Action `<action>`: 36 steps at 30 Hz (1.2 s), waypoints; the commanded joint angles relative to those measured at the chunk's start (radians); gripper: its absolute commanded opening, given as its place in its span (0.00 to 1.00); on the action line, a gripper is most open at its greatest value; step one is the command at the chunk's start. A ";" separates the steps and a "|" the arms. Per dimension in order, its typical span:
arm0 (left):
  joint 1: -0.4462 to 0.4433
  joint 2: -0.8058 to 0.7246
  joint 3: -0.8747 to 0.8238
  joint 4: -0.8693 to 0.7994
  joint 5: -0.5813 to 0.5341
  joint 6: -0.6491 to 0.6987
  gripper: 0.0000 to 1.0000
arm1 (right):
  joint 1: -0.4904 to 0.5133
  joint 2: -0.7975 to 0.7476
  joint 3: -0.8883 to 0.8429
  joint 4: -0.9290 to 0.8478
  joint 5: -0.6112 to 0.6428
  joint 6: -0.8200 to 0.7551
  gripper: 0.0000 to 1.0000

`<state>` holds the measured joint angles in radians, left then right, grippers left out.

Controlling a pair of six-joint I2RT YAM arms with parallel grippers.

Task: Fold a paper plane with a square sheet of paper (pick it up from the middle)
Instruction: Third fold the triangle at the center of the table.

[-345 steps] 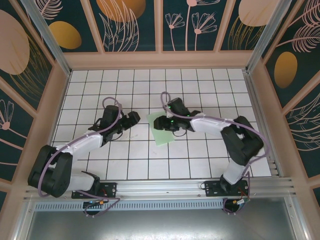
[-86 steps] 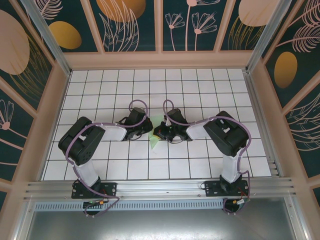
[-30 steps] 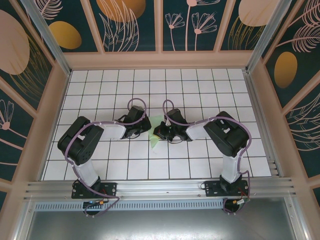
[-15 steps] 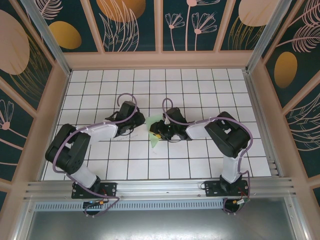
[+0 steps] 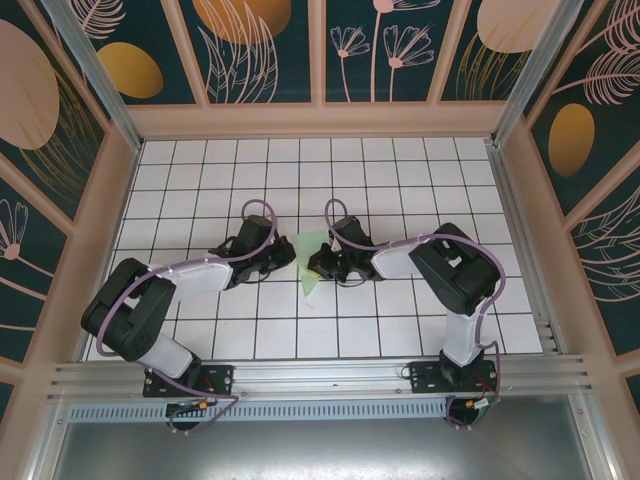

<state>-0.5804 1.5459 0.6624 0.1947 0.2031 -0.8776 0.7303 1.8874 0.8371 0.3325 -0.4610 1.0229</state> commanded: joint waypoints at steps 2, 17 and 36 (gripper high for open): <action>-0.028 0.031 -0.008 0.059 0.047 -0.012 0.00 | 0.001 0.035 -0.004 -0.114 0.047 -0.017 0.00; -0.046 0.149 0.032 0.006 0.014 -0.001 0.00 | 0.008 0.039 0.010 -0.118 0.044 -0.015 0.00; -0.052 0.217 0.008 -0.134 -0.074 0.070 0.00 | -0.032 -0.087 0.012 -0.163 0.041 -0.270 0.00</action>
<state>-0.6289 1.6981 0.6949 0.1940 0.2008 -0.8394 0.7063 1.8145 0.8631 0.2153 -0.4339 0.8291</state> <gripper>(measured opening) 0.064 0.058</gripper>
